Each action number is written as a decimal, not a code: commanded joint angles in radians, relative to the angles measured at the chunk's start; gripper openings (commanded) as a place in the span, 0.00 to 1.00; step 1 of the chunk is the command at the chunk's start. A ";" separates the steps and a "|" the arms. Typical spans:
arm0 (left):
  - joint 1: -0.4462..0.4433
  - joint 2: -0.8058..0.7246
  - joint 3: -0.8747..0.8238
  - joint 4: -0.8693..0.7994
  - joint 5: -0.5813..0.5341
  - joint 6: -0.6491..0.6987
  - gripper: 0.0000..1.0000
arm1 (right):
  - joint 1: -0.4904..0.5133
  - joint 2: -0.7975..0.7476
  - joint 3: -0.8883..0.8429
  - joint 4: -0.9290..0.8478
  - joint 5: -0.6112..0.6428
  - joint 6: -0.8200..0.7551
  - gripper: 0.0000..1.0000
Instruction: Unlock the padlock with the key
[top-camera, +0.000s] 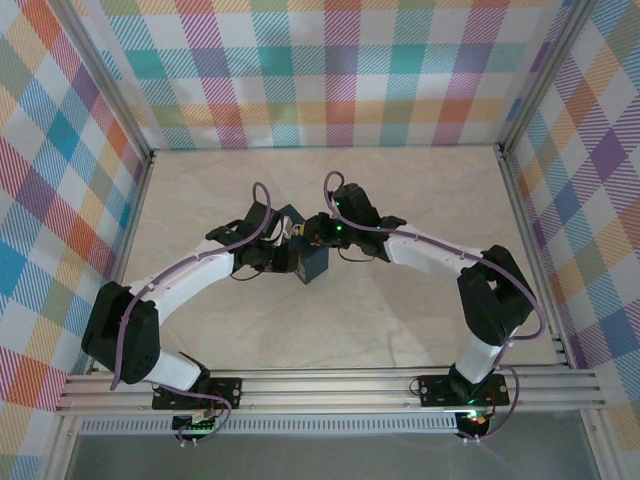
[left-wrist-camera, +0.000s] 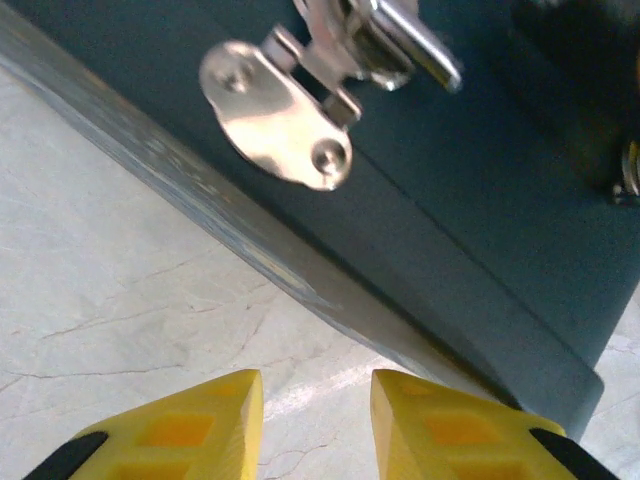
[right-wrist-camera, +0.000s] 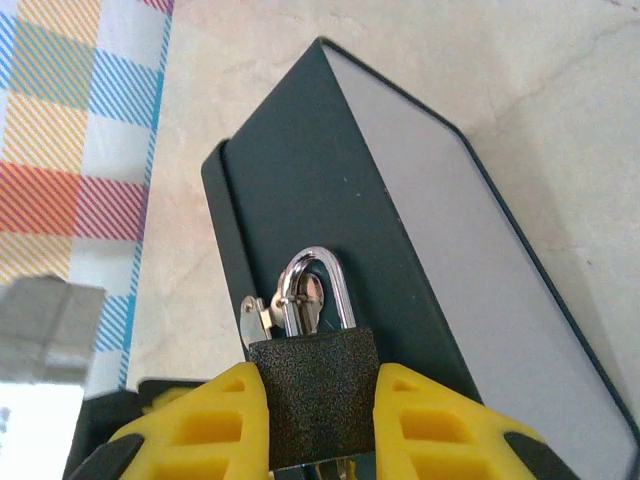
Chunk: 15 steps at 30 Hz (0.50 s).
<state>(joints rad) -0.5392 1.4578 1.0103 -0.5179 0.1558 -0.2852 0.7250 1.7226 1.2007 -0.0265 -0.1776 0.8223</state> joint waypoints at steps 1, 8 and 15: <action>-0.011 0.007 -0.008 0.013 0.019 -0.010 0.34 | 0.019 0.050 -0.006 0.040 0.067 0.078 0.09; -0.011 -0.013 -0.009 -0.011 0.007 0.011 0.34 | 0.043 0.098 -0.003 0.120 0.204 0.143 0.10; -0.006 -0.053 -0.042 -0.008 0.003 0.005 0.33 | 0.072 0.156 0.069 0.112 0.326 0.167 0.12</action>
<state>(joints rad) -0.5407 1.4433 0.9970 -0.5179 0.1555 -0.2844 0.7868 1.8282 1.2594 0.1387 0.0528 0.9493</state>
